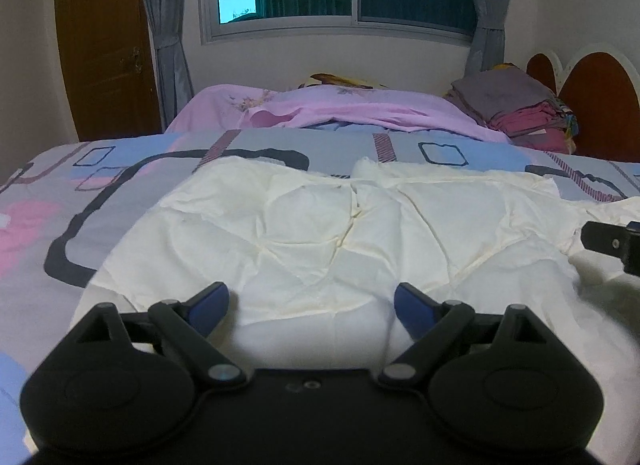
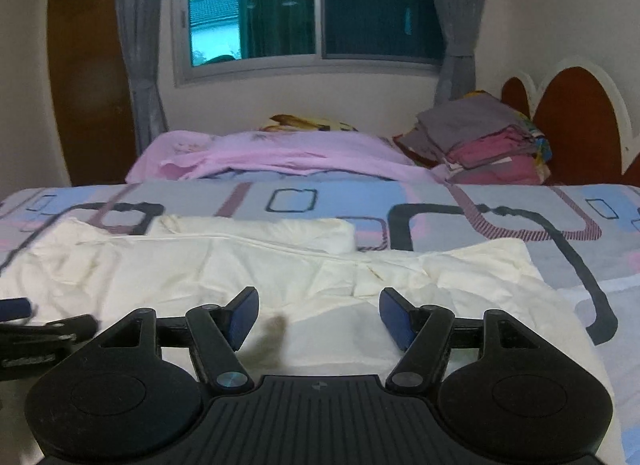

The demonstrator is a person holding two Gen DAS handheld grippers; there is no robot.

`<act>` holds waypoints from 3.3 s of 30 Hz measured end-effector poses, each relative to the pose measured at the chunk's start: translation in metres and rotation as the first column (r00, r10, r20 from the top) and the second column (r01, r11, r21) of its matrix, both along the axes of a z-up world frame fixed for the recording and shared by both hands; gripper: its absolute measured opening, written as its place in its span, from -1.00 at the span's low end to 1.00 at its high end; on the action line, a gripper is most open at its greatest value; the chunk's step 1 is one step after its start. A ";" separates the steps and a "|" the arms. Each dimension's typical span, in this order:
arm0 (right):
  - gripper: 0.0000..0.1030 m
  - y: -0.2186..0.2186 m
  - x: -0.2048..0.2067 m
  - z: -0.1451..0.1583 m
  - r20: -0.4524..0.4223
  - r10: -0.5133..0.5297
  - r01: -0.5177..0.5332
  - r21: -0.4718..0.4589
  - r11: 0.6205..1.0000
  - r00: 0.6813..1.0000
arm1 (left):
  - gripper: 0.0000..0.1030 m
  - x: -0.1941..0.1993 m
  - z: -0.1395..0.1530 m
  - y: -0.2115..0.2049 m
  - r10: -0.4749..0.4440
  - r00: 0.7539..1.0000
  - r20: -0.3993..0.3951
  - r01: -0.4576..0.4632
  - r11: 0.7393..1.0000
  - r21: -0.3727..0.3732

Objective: Fold large clothes

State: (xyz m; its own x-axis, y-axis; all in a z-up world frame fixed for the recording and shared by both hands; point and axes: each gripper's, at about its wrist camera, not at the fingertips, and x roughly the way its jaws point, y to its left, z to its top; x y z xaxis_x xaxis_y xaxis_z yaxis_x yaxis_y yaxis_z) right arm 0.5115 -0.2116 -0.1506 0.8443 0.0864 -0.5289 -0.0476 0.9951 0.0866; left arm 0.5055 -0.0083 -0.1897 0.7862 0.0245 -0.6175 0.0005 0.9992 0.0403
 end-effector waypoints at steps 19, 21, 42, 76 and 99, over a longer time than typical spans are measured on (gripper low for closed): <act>0.29 0.013 -0.030 -0.015 -0.100 0.025 -0.030 -0.042 0.999 0.995 | 0.78 -0.016 0.003 0.008 0.009 0.998 -0.054 -0.010 1.000 -0.024; 0.29 0.009 -0.034 -0.010 -0.102 0.023 -0.025 -0.022 0.999 0.994 | 0.73 -0.017 0.006 0.008 0.014 0.998 -0.060 -0.016 0.999 -0.028; 0.42 -0.122 -0.176 0.005 -0.260 -0.232 0.273 0.132 0.953 0.937 | 0.84 -0.120 0.008 0.130 0.192 0.945 -0.264 -0.266 0.921 -0.286; -0.49 -0.138 -0.170 0.003 -0.238 -0.180 0.275 0.469 0.839 0.955 | -0.69 -0.108 0.005 0.141 0.216 0.958 -0.189 -0.286 0.773 -0.567; -0.48 -0.119 -0.379 0.006 -0.316 -0.214 0.346 0.460 0.818 0.924 | -0.69 -0.313 -0.002 0.182 0.114 0.966 -0.233 -0.236 0.759 -0.607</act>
State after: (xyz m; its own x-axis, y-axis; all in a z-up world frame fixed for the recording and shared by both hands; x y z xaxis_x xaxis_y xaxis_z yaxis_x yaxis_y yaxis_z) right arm 0.1327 -0.3306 -0.1442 0.7257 0.1728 -0.6660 0.3147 0.7774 0.5446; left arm 0.1927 0.1737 -0.1915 0.6870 -0.2880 -0.6671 -0.2310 0.7840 -0.5763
